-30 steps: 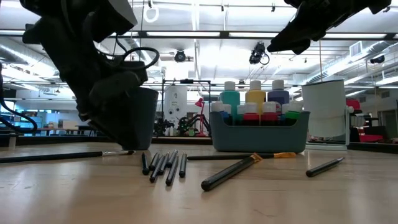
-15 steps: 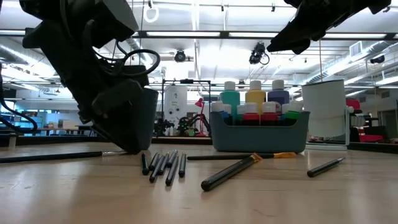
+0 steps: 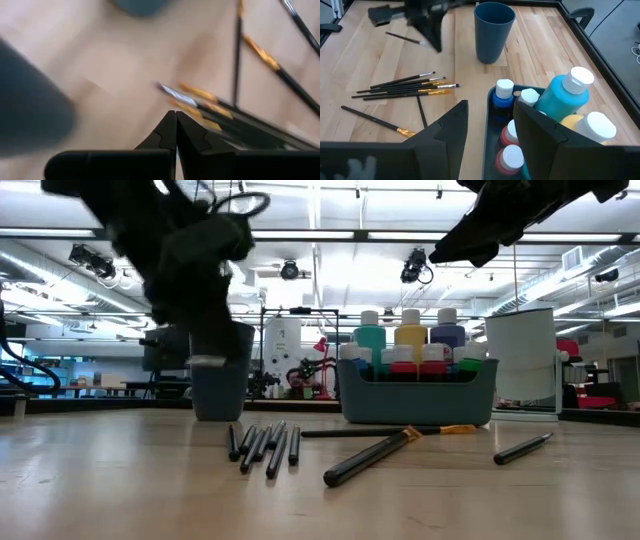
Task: Pick & Place Paint Supplies
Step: Put the silver paintbrush into the blue cup
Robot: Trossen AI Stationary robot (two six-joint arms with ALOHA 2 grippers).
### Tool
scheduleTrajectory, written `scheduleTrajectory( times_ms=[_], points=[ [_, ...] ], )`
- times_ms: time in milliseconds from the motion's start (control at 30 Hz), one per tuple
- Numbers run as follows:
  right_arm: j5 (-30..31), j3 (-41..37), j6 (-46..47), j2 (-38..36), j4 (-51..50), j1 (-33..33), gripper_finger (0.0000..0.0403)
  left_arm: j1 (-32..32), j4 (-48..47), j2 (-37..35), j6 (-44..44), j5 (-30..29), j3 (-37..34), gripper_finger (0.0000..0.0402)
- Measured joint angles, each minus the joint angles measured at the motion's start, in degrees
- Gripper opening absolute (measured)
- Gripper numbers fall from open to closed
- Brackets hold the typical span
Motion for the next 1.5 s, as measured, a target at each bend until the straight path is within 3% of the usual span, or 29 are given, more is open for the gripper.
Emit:
scheduleTrajectory(
  times_ms=[200,333,467,567,967,1500],
  points=[
    [0.0,0.0,0.0,0.0,0.3,0.0,0.0162,-0.5,-1.6,-8.6,9.1,-16.9,5.2,0.0003],
    [0.0,0.0,0.0,0.0,0.8,0.0,0.0162,-0.4,0.9,-13.2,15.3,-31.5,6.2,0.0002],
    [0.0,0.0,0.0,0.0,1.2,0.0,0.0162,0.2,5.3,-15.2,21.9,-44.4,5.4,0.0002],
    [0.0,0.0,0.0,0.0,1.3,0.0,0.0162,1.9,5.4,-15.1,23.2,-50.6,4.5,0.0002],
    [0.0,0.0,0.0,0.0,1.2,0.0,0.0162,12.4,5.8,-8.5,21.0,-54.3,3.5,0.0001],
    [0.0,0.0,-1.2,0.0,1.1,0.0,0.0162,13.0,2.4,1.3,5.8,-45.8,3.5,0.0007]
  ],
)
